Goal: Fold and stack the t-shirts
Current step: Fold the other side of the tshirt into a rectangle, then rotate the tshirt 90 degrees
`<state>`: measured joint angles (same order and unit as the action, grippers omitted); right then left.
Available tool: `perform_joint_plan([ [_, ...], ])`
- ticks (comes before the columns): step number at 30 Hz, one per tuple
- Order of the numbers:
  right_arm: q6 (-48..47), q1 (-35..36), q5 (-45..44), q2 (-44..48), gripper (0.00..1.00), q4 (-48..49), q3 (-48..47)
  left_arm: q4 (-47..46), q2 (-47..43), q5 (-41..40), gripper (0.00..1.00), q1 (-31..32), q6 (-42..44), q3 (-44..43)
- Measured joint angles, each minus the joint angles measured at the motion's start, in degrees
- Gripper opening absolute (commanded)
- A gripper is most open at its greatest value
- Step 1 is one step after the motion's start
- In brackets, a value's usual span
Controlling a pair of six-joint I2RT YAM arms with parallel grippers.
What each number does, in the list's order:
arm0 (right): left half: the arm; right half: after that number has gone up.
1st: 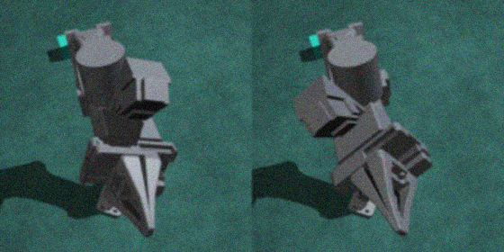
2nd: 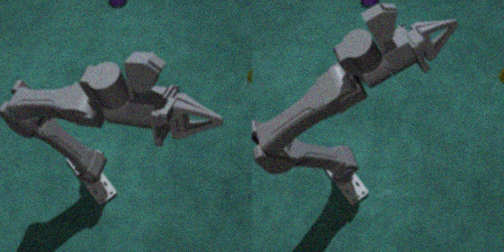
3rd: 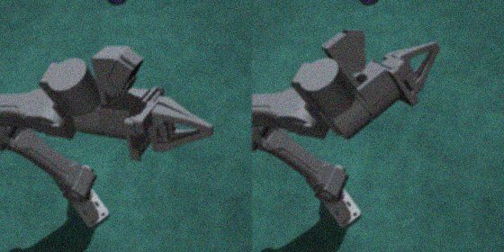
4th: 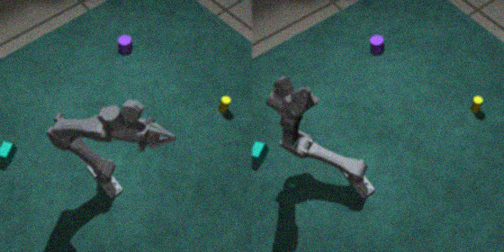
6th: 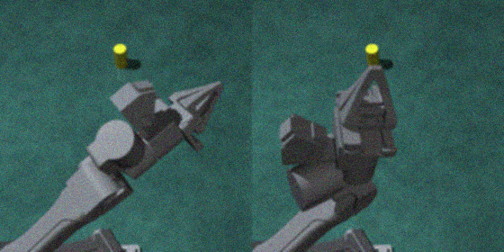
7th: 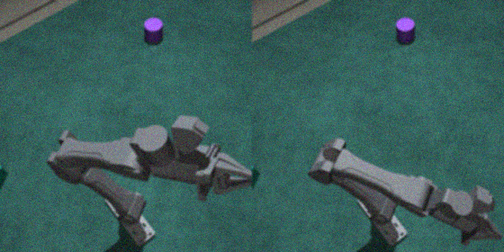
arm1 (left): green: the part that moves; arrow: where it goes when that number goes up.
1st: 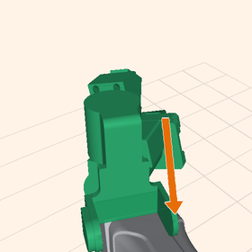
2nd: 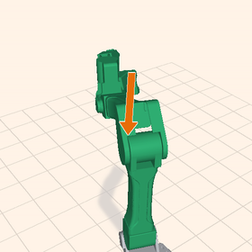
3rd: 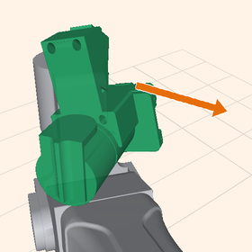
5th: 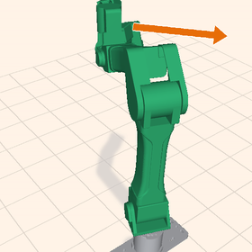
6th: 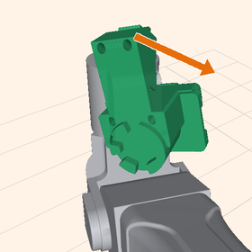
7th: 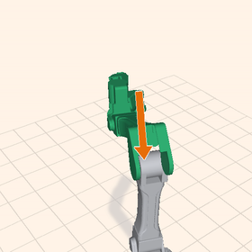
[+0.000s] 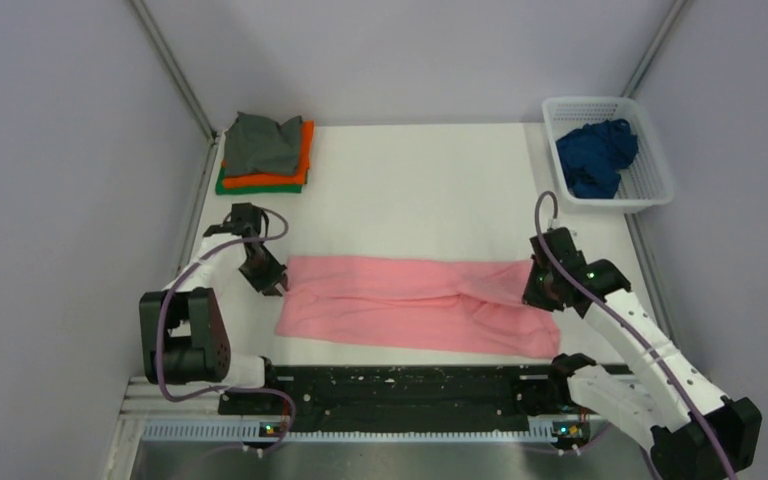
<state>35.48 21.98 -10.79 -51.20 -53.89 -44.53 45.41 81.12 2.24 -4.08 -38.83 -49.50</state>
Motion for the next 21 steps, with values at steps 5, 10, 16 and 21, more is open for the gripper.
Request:
perform_joint_plan([
  [5, 8.7, 0.0, 0.5, 2.4, 0.93, -8.9, 1.7, 4.5, -0.7, -4.4, 0.99, 0.0, 0.0, -0.5],
  [10, 9.9, 0.0, -0.1, 8.4, 0.99, -9.0, 1.1, 8.5, -1.9, -4.2, 0.99, 0.0, 1.0, -8.7],
  [16, 7.9, 0.0, 5.6, 8.4, 0.99, 6.9, 3.8, 0.3, -1.9, 8.7, 0.99, 1.9, 1.9, -12.2],
  [21, 8.5, 0.0, 9.5, -2.9, 0.99, 17.1, 8.5, -5.3, 6.8, 15.5, 0.99, 10.8, 2.0, -12.6],
])
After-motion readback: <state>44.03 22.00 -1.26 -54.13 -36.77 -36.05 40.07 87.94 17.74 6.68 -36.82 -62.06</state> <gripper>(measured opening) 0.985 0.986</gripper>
